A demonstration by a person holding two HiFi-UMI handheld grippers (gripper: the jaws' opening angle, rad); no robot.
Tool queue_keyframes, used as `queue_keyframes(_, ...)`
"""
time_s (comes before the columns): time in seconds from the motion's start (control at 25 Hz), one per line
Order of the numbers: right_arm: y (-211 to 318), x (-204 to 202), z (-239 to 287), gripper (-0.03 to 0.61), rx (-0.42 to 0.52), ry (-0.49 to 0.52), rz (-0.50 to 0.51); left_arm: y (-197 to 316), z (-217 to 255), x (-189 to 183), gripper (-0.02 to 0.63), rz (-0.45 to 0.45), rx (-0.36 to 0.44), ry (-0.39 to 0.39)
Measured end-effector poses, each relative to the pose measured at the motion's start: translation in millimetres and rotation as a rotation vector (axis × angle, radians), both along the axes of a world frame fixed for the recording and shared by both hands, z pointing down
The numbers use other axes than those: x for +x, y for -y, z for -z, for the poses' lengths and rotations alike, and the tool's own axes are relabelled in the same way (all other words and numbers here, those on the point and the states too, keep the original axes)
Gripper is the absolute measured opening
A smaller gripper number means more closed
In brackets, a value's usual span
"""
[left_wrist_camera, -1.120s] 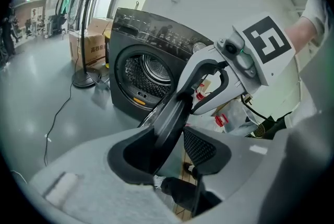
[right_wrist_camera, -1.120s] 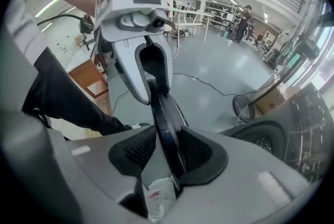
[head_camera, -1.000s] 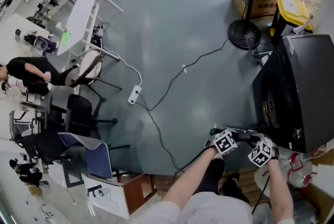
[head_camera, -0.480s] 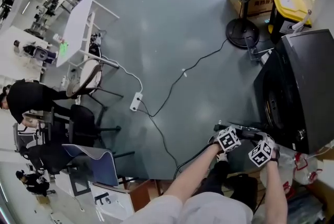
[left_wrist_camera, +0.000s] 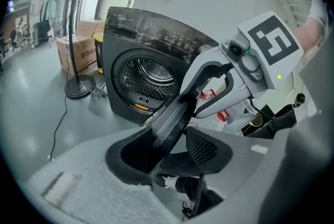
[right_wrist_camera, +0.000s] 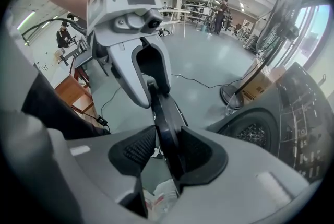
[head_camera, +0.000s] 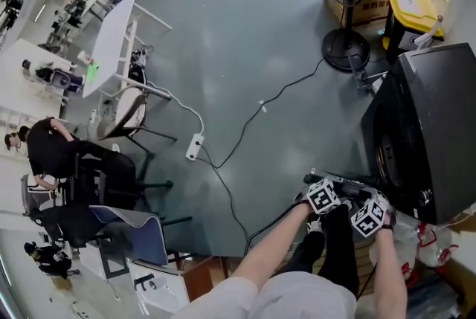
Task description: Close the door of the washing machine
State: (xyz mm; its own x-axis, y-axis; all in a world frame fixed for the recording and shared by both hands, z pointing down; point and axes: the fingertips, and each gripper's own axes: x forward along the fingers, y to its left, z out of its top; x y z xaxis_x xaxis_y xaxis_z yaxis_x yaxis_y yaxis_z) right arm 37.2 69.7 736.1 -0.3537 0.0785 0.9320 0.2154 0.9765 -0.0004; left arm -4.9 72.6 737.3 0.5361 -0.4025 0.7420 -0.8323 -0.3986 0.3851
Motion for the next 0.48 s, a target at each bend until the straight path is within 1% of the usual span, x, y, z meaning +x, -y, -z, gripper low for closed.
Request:
queue_keyframes(0.08,5,-5,0,0.147,0.0,0.012,-0.006,6,-1,-3,0.199,-0.019,0.0,-0.005)
queue_keyframes(0.24,12,-11,-1,0.147,-0.012,0.016,-0.031,15,5,-10,0.201,-0.055,-0.035,-0.011)
queue_keyframes(0.48,29,-20,3,0.144,-0.033,0.048,-0.076,36,7,-18,0.204,-0.128,-0.036,-0.003)
